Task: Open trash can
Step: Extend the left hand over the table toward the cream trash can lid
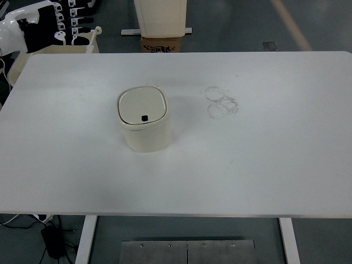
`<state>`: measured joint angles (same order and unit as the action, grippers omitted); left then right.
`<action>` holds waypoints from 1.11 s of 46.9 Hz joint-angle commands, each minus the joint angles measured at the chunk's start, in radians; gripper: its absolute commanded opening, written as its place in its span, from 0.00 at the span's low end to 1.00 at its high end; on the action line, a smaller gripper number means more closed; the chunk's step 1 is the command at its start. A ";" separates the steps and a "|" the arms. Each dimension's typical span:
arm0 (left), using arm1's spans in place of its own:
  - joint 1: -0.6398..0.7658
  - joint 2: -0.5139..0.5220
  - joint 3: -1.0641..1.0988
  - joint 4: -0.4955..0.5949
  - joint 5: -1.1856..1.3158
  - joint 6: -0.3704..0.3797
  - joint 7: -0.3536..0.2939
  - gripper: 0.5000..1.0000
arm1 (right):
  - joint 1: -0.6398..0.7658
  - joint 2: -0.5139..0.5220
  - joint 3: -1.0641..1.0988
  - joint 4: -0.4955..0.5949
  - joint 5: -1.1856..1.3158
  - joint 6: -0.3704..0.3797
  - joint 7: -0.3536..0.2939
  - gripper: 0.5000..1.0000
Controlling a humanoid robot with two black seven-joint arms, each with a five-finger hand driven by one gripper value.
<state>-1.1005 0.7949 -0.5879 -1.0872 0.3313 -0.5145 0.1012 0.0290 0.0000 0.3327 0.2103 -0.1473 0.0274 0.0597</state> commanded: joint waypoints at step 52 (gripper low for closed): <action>-0.303 0.063 0.369 -0.261 0.213 -0.096 0.127 1.00 | 0.000 0.000 0.000 0.000 0.000 0.000 0.000 0.99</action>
<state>-1.4006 0.8587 -0.2222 -1.3423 0.5410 -0.6113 0.2202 0.0292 0.0000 0.3329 0.2102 -0.1473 0.0278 0.0598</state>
